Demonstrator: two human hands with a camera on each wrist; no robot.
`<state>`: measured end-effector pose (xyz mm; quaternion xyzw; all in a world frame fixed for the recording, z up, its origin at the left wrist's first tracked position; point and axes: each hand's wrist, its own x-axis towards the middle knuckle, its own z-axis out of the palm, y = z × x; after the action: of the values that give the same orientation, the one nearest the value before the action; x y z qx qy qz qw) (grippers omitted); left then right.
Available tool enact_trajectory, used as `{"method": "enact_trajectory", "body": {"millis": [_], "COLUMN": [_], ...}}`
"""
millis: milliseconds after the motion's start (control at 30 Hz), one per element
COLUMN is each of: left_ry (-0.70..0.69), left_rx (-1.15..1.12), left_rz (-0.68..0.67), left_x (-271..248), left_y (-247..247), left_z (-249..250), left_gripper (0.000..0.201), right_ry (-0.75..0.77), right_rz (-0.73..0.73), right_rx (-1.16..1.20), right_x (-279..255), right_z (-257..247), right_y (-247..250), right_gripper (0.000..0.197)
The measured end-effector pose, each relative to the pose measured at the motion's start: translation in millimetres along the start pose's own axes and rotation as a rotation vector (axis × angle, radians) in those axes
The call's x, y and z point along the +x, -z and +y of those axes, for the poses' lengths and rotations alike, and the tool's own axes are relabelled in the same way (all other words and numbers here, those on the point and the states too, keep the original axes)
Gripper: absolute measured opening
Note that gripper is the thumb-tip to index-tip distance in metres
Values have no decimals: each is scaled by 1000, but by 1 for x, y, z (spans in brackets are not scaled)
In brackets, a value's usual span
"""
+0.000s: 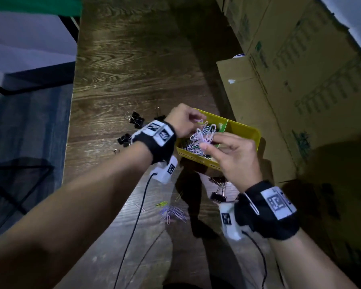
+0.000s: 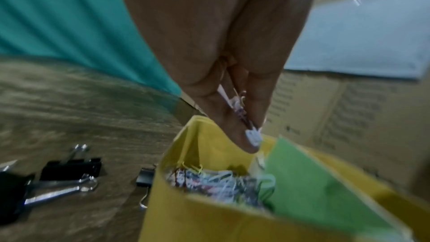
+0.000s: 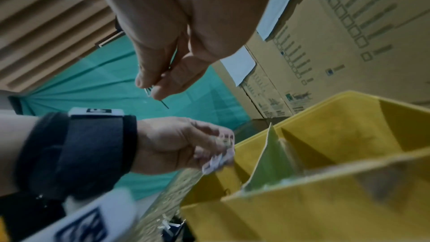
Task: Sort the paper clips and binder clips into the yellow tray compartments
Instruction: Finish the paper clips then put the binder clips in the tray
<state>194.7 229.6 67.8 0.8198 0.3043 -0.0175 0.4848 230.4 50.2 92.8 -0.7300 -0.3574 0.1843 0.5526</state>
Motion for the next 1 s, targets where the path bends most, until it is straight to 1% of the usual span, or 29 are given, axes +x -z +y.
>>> {"method": "enact_trajectory", "body": {"millis": [33, 67, 100, 167, 200, 267, 367, 433, 500, 533, 567, 600, 633, 667, 700, 800, 833, 900, 967, 1000], "left_ry": [-45, -69, -77, -60, -53, -80, -193, -267, -309, -305, -291, -274, -250, -219, -173, -29, 11, 55, 61, 65], "left_rx": [208, 364, 471, 595, 616, 539, 366, 235, 173, 168, 174, 181, 192, 207, 226, 280, 298, 328, 343, 344], "left_rz": [-29, -86, -158, -267, -273, -210, -45, 98, 225, 260, 273, 276, 264, 243, 214, 153, 143, 131, 108, 103], "left_x": [4, 5, 6, 4, 1, -8, -30, -49, -67, -75, -83, -91, -99, -108, -117, -149, -161, -184, -203, -210], "left_y": [-6, -13, -21, -31, -33, -29, -18, -13, -9, -7, -5, -3, -1, 0, 1, 0, -2, -11, -26, -35], "left_z": [1, 2, -1, -7, -11, -16, -26, -36, -49, -56, -66, -78, -91, -106, -120, -157, -167, -181, -189, -190], "left_gripper": [20, 17, 17, 23, 25, 29, 38, 35, 30, 28, 27, 26, 26, 26, 26, 27, 28, 31, 33, 33], "right_ry": [9, 27, 49, 39, -3, -121, -237, -264, -272, -273, -280, -285, -291, -295, -295, -296, -285, -234, -127, -54], "right_rz": [-2, -6, -12, -56, -110, -246, -396, -472, -532, -548, -556, -547, -525, -505, -499, -527, -532, -540, -565, -586], "right_rx": [-35, -84, -154, -319, -398, -585, -813, -901, -953, -963, -967, -961, -952, -947, -943, -920, -913, -918, -908, -875], "right_x": [9, 17, 26, 43, 51, 69, 91, 97, 98, 98, 98, 98, 97, 95, 93, 85, 83, 77, 65, 56], "right_z": [-1, -1, -1, 0, 2, 8, 21, 23, 23, 23, 24, 25, 26, 26, 26, 25, 24, 21, 16, 13], "right_y": [4, 7, 10, 13, 14, 11, -7, -21, -32, -35, -38, -39, -40, -39, -39, -38, -38, -39, -43, -45], "right_gripper": [25, 24, 23, 22, 21, 16, 14, 21, 36, 42, 43, 38, 28, 18, 13, 9, 11, 21, 28, 27]}}
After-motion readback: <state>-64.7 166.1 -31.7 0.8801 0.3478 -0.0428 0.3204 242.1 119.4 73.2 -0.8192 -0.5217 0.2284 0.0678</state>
